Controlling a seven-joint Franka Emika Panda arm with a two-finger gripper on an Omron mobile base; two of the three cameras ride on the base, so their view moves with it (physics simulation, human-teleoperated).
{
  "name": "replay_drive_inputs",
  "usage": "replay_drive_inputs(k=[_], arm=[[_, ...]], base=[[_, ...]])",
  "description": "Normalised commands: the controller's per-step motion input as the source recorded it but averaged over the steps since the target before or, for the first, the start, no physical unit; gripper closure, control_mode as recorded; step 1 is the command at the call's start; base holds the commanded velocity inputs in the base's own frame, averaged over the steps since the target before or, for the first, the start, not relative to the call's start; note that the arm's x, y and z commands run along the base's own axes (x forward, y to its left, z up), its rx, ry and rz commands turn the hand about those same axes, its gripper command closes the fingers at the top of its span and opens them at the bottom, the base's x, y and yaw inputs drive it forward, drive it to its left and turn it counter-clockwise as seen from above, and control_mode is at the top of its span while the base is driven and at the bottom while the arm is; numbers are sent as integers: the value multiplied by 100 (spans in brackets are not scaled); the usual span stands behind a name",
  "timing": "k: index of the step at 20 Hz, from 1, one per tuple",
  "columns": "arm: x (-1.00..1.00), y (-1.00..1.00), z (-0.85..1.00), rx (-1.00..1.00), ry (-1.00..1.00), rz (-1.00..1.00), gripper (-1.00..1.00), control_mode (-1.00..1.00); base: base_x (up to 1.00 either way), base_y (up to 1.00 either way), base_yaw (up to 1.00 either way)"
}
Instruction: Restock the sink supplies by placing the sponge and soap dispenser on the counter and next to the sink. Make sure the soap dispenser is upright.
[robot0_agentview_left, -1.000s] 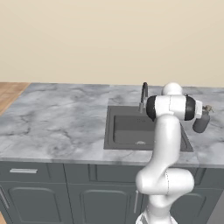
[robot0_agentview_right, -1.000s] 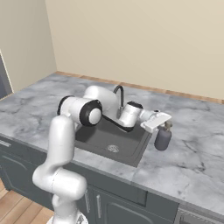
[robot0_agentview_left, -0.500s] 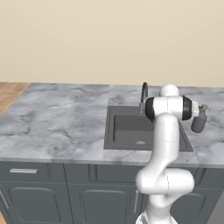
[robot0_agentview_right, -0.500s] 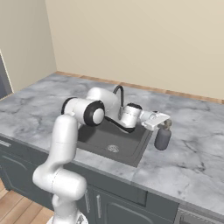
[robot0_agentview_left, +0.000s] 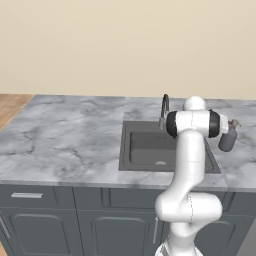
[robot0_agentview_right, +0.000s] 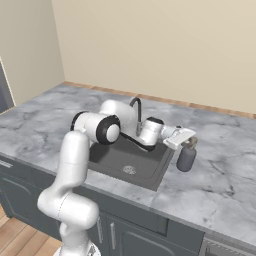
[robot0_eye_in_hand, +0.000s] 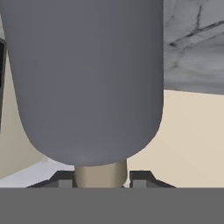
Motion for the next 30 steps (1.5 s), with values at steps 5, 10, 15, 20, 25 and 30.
replay_drive_inputs(k=[5,10,15,20,25,30], arm=[[-1,8,-34,0,-10,0,100,-100],[0,27,-32,0,-2,0,-100,-100],[0,21,-5,0,-1,0,-100,-100],[-3,7,0,0,0,0,-100,-100],[-15,0,11,0,-1,-1,-100,-100],[0,2,21,0,0,-1,-100,-100]], base=[[0,0,0],[0,0,0],[0,0,0],[0,0,0],[0,0,0],[0,0,0]])
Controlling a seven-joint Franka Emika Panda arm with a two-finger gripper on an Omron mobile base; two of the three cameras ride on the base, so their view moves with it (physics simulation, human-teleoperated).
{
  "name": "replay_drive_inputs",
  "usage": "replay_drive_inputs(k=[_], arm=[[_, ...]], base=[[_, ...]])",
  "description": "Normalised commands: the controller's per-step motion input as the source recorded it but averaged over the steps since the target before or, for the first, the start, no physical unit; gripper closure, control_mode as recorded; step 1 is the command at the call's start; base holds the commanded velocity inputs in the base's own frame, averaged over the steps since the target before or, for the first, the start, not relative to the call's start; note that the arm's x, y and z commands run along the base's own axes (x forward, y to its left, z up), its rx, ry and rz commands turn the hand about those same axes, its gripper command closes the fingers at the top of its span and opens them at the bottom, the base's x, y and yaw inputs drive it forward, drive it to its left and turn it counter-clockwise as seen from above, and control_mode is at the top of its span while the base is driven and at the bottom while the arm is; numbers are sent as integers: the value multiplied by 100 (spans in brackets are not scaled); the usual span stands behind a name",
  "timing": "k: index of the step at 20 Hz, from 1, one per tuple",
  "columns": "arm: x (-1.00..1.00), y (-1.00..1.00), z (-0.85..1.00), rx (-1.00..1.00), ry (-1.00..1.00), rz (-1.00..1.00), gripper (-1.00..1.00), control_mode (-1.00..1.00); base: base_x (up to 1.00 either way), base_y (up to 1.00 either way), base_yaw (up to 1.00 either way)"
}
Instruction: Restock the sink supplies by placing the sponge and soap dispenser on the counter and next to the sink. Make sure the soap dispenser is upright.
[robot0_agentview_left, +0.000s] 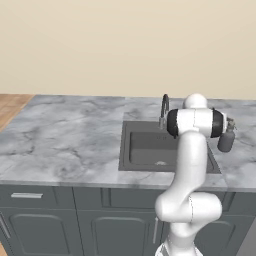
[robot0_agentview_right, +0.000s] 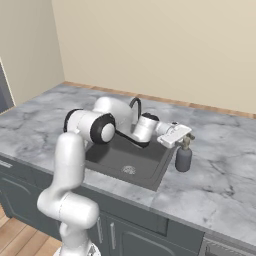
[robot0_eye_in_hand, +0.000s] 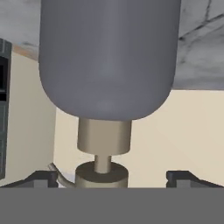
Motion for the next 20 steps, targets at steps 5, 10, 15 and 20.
replay_drive_inputs(k=[5,10,15,20], arm=[[-1,11,30,0,0,0,-100,-100],[-4,22,36,0,-1,0,-100,-100],[-7,24,47,0,-4,0,-100,-100],[-20,15,57,0,-6,0,-100,-100]], base=[[0,0,0],[0,0,0],[0,0,0],[0,0,0]])
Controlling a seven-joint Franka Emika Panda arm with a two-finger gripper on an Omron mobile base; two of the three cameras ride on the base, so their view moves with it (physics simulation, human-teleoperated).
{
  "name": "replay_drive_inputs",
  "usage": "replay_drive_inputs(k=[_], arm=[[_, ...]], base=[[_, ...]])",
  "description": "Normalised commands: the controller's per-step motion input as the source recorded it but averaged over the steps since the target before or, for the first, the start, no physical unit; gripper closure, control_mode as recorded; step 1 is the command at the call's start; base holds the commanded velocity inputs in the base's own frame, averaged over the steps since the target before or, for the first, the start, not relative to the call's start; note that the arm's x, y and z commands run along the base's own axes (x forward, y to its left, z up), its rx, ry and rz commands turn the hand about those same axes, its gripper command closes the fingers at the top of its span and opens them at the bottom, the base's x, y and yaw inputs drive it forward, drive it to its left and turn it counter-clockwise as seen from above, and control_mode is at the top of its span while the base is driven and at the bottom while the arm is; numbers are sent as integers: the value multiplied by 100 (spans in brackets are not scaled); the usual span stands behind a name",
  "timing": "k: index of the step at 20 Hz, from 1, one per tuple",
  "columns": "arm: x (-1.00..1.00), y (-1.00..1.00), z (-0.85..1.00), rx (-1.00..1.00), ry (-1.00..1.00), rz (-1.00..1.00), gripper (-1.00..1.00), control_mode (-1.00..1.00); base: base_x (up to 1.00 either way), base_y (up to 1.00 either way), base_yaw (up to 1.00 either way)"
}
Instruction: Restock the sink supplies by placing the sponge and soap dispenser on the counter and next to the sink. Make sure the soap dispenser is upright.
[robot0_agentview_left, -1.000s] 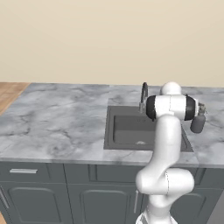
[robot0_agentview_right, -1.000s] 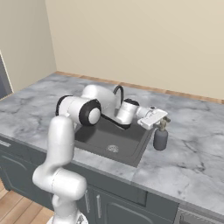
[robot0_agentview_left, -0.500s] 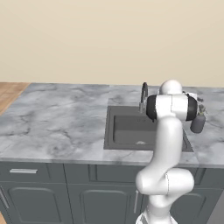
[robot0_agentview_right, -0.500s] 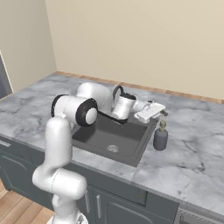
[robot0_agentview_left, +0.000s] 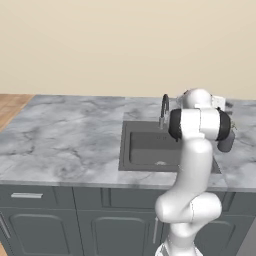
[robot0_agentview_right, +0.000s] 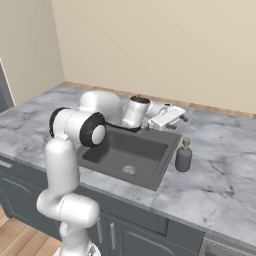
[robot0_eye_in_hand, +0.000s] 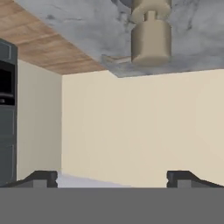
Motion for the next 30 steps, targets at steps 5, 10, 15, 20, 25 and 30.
replay_drive_inputs(k=[5,10,15,20,25,30], arm=[[-30,16,44,1,-12,-2,-100,-100],[-39,27,25,6,-34,-11,-100,-100],[-53,27,18,13,-49,-14,-100,-100],[-67,13,9,20,-51,-13,-100,-100],[-74,4,19,25,-37,-9,-100,-100],[-54,43,5,19,-39,-7,-100,-100]], base=[[0,0,0],[0,0,0],[0,0,0],[0,0,0],[0,0,0],[0,0,0]])
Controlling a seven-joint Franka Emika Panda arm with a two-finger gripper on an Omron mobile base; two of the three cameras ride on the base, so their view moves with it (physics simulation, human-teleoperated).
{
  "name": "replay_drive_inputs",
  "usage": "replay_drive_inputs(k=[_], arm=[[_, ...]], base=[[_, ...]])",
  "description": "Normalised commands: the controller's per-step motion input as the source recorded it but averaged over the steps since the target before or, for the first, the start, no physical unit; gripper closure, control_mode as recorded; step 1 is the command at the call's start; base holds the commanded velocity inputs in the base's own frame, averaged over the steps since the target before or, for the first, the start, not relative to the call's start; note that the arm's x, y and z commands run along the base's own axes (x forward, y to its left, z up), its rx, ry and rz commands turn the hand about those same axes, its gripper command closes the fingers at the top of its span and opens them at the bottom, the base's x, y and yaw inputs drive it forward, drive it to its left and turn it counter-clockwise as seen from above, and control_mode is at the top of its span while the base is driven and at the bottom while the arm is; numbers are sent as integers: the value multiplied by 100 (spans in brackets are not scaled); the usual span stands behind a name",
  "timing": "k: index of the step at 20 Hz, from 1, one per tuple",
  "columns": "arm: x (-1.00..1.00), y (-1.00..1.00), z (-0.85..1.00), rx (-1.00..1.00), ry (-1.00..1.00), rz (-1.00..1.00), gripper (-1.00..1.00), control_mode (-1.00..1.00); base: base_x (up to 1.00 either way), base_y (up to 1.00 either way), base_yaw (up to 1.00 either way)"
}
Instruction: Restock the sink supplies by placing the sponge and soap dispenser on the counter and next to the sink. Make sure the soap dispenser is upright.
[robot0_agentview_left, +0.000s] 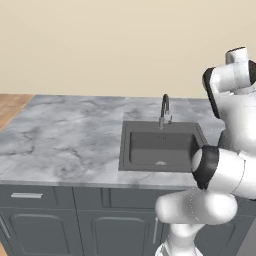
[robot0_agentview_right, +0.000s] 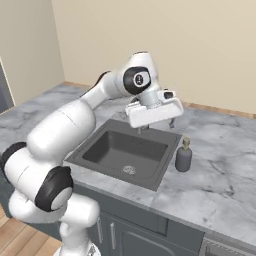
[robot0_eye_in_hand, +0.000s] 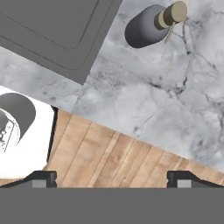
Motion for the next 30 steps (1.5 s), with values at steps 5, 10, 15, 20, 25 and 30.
replay_drive_inputs(k=[5,10,15,20,25,30], arm=[[-38,73,0,11,-37,-4,-100,-100],[-30,78,-6,7,-30,-1,-100,-100],[-30,75,-13,3,-18,0,-100,-100],[-29,69,-14,0,-7,0,-100,-100],[-18,81,-10,0,0,-1,-100,-100],[-6,58,-35,0,0,0,-100,-100]], base=[[0,0,0],[0,0,0],[0,0,0],[0,0,0],[0,0,0],[0,0,0]])
